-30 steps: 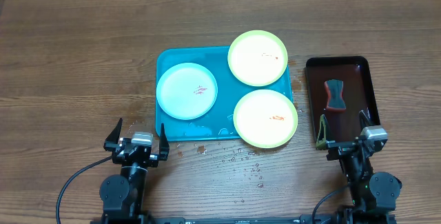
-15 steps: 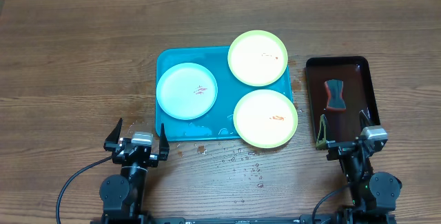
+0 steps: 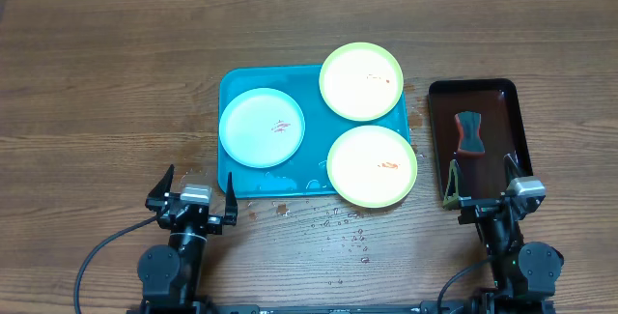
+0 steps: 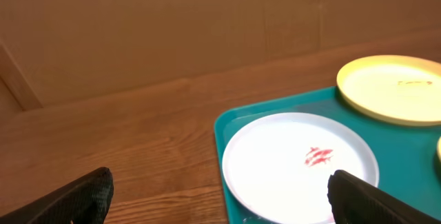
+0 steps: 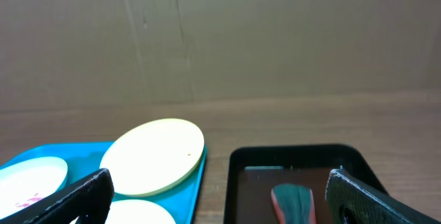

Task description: Clean dirty plates on tray and stack at the side

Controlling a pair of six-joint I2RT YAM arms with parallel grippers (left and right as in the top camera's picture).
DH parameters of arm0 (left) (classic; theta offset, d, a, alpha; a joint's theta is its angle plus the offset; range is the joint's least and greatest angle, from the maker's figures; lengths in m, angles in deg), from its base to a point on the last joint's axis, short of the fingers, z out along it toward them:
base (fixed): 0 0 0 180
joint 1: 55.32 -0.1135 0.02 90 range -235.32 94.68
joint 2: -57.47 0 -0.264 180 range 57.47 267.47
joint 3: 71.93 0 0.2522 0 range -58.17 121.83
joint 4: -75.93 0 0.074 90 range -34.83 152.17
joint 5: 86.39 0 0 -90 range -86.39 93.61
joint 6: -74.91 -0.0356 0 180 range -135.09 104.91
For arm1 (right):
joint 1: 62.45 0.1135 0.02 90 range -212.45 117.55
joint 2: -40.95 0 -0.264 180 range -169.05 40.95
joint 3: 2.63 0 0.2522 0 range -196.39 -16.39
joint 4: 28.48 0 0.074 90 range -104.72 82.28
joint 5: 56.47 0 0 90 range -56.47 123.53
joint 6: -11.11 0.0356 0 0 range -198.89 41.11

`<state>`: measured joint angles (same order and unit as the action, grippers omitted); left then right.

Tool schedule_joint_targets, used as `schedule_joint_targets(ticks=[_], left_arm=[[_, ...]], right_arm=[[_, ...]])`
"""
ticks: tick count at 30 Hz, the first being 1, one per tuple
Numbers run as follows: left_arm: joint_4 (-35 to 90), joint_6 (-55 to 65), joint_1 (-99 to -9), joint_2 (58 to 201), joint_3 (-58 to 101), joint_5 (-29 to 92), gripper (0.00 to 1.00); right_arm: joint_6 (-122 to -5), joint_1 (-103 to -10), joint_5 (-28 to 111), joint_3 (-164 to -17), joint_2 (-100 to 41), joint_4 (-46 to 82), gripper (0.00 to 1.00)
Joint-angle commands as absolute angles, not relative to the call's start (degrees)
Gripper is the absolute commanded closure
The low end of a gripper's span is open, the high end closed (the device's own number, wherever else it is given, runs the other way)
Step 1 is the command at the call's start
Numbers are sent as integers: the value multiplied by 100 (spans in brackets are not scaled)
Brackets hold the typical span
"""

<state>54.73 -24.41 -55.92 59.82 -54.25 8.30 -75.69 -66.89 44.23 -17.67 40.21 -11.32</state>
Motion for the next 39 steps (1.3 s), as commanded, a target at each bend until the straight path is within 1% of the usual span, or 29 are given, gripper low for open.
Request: schedule_joint_targets(ticks=[1,6,8,13,19,24,26,30,36,37,39], left_arm=[[5364,-2213,-5570,6377,-4688,959,0],[4846,-2237,-5568,7608,-3479,1296,0],[4367,-2235,-5566,8226,-2808,1569,0],[3163,-2235,-5566,9636,-1197,1617,0],[1641,-2233,-5566,11219,772,1615,0],[538,-2231,-5561,12430,1989,1635,0],[420,-2233,-5561,12847,2160,1777,0],[540,-2141,-5561,13411,2158,2000,0],[341,-2063,-5561,14314,2155,2166,0],[339,-2065,-5561,14447,2155,2161,3],[348,-2050,-5561,14720,2155,2122,12]], right_arm=[[-7437,-6665,4410,-2212,4076,-1040,0],[-7433,-6665,4421,-2888,3982,-400,0],[-7433,-6665,4436,-3268,3849,-32,0],[-7433,-6665,4429,-4300,3276,840,0],[-7372,-6665,4432,-5664,1986,2018,0],[-7265,-6665,4436,-7028,430,3336,0],[-7265,-6665,4436,-7727,-438,3985,0],[-7293,-6665,4401,-8466,-1482,4678,0],[-7287,-6665,4432,-8676,-2776,4844,0],[-7287,-6665,4488,-8676,-2951,4857,0],[-7287,-6665,4580,-8676,-3266,4866,0]])
